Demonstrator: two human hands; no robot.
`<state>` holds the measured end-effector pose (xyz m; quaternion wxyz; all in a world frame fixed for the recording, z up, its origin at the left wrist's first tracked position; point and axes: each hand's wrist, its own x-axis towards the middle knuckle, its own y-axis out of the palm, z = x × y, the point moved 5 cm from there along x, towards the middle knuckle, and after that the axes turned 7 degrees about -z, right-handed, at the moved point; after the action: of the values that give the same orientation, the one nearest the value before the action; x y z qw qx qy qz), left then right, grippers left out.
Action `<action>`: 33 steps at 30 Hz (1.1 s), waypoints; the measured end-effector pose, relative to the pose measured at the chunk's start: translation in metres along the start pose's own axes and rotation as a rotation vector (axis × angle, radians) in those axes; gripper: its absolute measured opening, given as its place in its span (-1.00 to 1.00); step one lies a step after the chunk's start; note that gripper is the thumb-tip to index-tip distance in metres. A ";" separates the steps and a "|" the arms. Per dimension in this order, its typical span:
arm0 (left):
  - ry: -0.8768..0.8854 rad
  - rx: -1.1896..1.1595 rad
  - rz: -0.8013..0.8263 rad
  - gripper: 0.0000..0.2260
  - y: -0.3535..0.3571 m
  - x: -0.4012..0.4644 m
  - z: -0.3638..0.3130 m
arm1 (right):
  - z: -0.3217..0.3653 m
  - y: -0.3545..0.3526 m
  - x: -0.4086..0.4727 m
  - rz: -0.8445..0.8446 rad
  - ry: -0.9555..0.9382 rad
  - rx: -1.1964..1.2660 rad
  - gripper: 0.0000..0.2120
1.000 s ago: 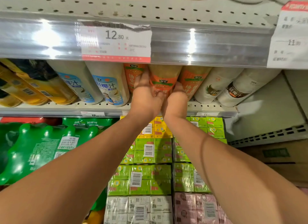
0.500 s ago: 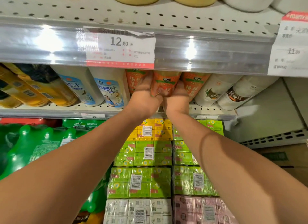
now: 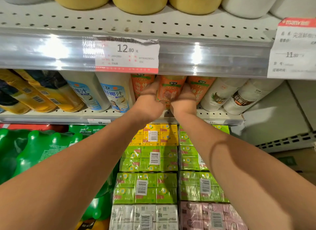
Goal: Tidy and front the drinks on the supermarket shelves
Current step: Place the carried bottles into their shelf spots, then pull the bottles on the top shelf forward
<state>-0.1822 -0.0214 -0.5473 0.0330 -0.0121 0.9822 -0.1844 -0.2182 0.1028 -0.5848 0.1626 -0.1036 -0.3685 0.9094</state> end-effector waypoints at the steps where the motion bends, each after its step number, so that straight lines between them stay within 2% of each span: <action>1: 0.003 -0.014 0.003 -0.46 -0.001 -0.002 -0.002 | 0.001 -0.001 0.000 0.013 0.006 -0.002 -0.59; 5: 0.014 0.033 0.023 -0.60 -0.010 -0.023 -0.015 | 0.007 -0.014 -0.015 0.092 -0.045 -0.057 -0.65; 8: -0.018 0.224 0.042 -0.64 -0.033 -0.047 -0.023 | 0.014 -0.037 -0.041 0.169 -0.194 -0.155 -0.73; 10: -0.013 0.370 0.034 -0.66 -0.059 -0.070 -0.031 | 0.023 -0.057 -0.061 0.229 -0.274 -0.110 -0.71; 14: -0.080 0.506 -0.064 -0.72 -0.122 -0.134 -0.051 | 0.064 -0.110 -0.105 0.335 -0.534 -0.028 -0.62; 16: -0.092 0.574 -0.107 -0.74 -0.150 -0.166 -0.062 | 0.088 -0.133 -0.116 0.313 -0.655 -0.085 -0.64; 20: -0.068 0.741 -0.199 -0.64 -0.199 -0.202 -0.080 | 0.122 -0.160 -0.127 0.203 -0.711 -0.274 -0.72; 24: 0.015 0.890 -0.278 -0.41 -0.250 -0.203 -0.088 | 0.145 -0.163 -0.141 0.008 -0.916 -0.378 -0.53; 27: 0.006 0.946 -0.306 -0.26 -0.296 -0.193 -0.076 | 0.146 -0.153 -0.143 -0.007 -0.810 -0.563 -0.40; 29: 0.025 1.018 -0.301 -0.23 -0.323 -0.182 -0.064 | 0.142 -0.144 -0.147 0.011 -0.752 -0.658 -0.35; 33: -0.010 1.095 -0.175 -0.23 -0.360 -0.152 -0.040 | 0.152 -0.136 -0.156 0.064 -0.620 -0.752 -0.30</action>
<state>-0.0288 -0.3366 -0.3704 0.0239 -0.0757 0.7380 -0.6701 -0.0904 0.0397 -0.3710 -0.0316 0.1092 -0.6990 0.7060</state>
